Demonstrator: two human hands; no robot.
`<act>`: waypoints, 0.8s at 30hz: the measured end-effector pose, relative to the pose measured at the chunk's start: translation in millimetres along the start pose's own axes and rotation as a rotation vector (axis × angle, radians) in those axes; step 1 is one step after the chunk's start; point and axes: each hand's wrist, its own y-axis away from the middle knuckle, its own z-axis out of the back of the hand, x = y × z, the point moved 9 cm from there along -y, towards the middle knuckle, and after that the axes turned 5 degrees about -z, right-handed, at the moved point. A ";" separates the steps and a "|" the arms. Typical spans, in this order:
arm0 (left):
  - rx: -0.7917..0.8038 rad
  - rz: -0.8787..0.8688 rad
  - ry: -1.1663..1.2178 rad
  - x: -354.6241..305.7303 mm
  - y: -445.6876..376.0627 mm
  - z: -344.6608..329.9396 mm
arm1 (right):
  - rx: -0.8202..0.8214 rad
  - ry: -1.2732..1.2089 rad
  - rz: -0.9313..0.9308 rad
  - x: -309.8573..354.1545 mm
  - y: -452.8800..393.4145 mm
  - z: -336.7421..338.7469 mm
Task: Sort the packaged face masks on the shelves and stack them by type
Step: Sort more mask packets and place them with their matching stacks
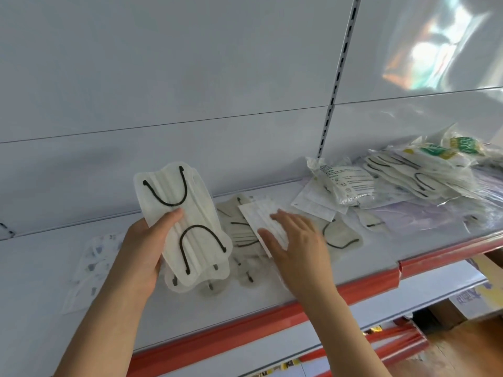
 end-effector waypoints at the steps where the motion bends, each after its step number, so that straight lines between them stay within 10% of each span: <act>1: -0.012 0.007 0.003 2.6 -0.4 2.9 | 0.012 0.116 -0.048 -10.8 -4.1 0.6; 9: -0.027 0.058 0.036 13.8 1.5 11.1 | -0.020 0.120 -0.206 -31.8 -13.8 10.4; 13: 0.043 0.086 0.094 9.5 8.4 6.7 | -0.031 -0.573 -0.372 -28.1 -10.4 14.5; 17: 0.275 0.208 0.237 10.1 23.1 -24.0 | 0.424 -1.210 -0.619 18.3 9.0 -38.8; 21: 0.149 0.160 0.195 10.7 8.3 -7.0 | 0.355 -0.738 -0.439 20.3 -0.5 -36.6; 24: -0.058 0.052 -0.004 -4.2 -8.9 47.5 | 0.091 0.121 -0.186 -12.4 -50.3 9.6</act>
